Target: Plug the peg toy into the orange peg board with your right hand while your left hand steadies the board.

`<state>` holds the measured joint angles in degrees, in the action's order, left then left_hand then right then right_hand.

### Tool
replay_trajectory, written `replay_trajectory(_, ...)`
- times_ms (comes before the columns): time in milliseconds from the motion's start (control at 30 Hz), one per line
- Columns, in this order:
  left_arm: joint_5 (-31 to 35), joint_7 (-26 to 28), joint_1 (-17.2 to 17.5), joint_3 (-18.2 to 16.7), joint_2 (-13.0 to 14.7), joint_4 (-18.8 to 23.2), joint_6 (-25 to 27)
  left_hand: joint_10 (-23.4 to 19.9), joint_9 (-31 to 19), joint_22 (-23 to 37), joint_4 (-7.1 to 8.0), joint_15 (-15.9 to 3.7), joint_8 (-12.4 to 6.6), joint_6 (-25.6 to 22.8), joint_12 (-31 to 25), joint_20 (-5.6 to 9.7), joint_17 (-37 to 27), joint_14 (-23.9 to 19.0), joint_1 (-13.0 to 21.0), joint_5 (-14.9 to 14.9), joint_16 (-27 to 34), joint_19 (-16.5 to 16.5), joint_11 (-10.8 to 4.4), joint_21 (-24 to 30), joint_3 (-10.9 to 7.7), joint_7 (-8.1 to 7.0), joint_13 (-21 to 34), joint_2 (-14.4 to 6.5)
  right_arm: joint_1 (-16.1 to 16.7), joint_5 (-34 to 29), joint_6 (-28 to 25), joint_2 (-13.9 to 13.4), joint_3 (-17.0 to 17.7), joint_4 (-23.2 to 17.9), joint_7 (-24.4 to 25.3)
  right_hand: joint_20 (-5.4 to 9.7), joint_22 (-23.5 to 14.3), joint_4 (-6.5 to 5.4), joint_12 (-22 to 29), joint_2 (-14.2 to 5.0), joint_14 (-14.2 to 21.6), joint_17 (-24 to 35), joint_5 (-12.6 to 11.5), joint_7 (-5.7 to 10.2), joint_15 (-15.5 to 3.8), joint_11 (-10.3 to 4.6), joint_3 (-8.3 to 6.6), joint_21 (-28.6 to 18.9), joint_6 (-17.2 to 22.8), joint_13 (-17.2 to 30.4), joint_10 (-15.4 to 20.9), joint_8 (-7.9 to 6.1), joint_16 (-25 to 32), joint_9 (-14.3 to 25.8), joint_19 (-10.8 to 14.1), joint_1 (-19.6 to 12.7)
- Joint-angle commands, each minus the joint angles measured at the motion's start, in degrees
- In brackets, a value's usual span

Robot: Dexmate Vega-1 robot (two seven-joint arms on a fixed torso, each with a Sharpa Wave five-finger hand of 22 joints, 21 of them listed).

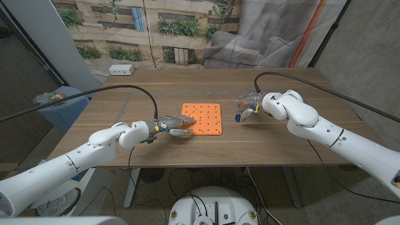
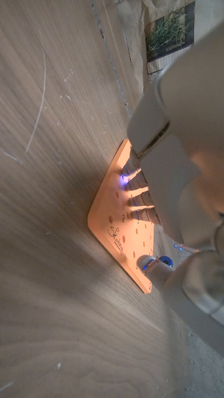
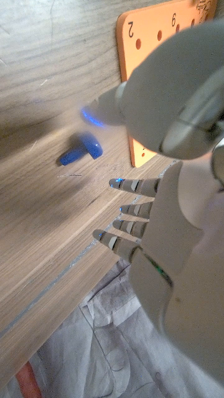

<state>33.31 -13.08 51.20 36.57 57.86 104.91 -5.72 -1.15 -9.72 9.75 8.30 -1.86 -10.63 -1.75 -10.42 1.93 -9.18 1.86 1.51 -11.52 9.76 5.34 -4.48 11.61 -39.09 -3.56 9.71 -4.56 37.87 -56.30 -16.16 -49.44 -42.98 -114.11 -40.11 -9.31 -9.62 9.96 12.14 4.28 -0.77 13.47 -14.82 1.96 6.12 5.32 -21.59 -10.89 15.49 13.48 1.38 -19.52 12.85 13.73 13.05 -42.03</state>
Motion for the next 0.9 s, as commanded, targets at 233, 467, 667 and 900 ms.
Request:
replay_trajectory(233, -0.1, 0.02, 0.87, -0.24, 0.4, 0.79, 0.76, -0.69, -0.26, 0.23, -0.19, -4.76, -0.28, -0.57, -0.27, 8.63, -0.35, -0.44, 0.61, 0.09, 0.33, -0.17, -0.14, -0.05, -0.64, -0.01, 0.14, -5.94, 1.02, -1.19, 0.4, 1.15, -0.38, 1.83, 4.05, 1.49, -0.05, -0.08, 0.95, -0.32, 1.57, 0.4, 0.43, 0.03, -0.57, -0.35, -0.87, -0.24, 3.67, 0.43, 1.56, -1.98, 1.02, 0.57, 1.43, -1.63)
replay_trajectory(467, 0.02, 0.47, 1.32, -0.49, 0.59, 1.08, 1.32, -0.71, -0.26, 0.23, -0.21, -4.77, -0.24, -0.54, -0.25, 8.65, -0.35, -0.48, 0.62, 0.12, 0.33, -0.2, -0.15, -0.07, -0.79, -0.16, 0.14, -5.9, 1.24, -1.88, 0.0, 1.64, -0.67, 2.21, 5.08, 1.76, -0.05, -0.02, 1.18, -0.39, 2.12, 0.49, 0.55, 0.44, -0.94, -0.58, -1.14, -0.29, 5.25, 0.51, 2.36, -2.85, 1.27, 0.72, 1.9, -2.43)
replay_trajectory(667, -0.09, 0.25, 1.22, -0.48, 0.76, 1.01, 1.03, -0.75, -0.27, 0.23, -0.22, -4.76, -0.23, -0.57, -0.25, 8.66, -0.36, -0.54, 0.62, 0.15, 0.34, -0.23, -0.15, -0.09, -0.92, -0.17, 0.14, -5.88, 1.13, -2.38, 0.09, 1.84, -1.01, 2.65, 5.23, 1.91, -0.05, 0.03, 1.25, -0.46, 2.17, 0.54, 0.59, 0.53, -1.09, -0.78, -1.32, -0.32, 5.94, 0.55, 2.68, -3.26, 1.31, 0.81, 2.18, -2.93)
replay_trajectory(900, -0.17, 0.34, 1.43, -0.54, 0.74, 1.17, 1.32, -0.87, -0.27, 0.23, -0.23, -4.8, -0.23, -0.64, -0.27, 8.65, -0.37, -0.53, 0.61, 0.18, 0.32, -0.29, -0.17, -0.1, -1.06, -0.15, 0.15, -5.84, 1.4, -2.94, -0.84, 2.42, -1.25, 3.35, 5.8, 1.97, -0.05, 0.03, 1.29, -0.41, 2.39, 0.61, 0.67, 0.28, -1.25, -0.91, -1.45, -0.29, 7.41, 0.62, 2.99, -4.07, 1.41, 0.95, 2.41, -3.47)
